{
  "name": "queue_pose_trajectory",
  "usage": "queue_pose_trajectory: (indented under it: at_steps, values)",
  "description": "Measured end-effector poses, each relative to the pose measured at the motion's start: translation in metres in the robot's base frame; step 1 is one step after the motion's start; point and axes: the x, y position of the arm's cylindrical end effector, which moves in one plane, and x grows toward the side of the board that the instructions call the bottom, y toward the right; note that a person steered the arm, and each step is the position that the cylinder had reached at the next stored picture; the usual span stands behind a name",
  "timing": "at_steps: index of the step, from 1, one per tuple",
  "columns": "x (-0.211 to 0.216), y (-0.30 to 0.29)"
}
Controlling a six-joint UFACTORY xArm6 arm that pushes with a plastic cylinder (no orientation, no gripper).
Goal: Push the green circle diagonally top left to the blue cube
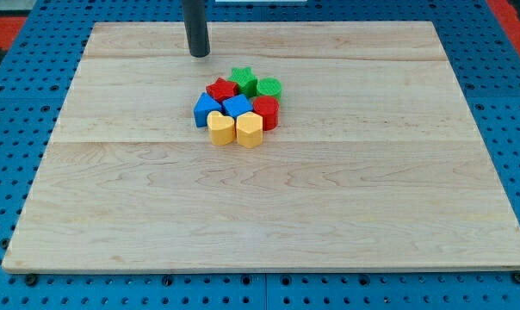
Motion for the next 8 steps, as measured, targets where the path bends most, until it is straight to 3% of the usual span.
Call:
queue_pose_trajectory:
  at_steps: [6,7,8]
  values:
    - [0.014,0.012]
    - [0.021,0.076]
    - [0.035,0.18]
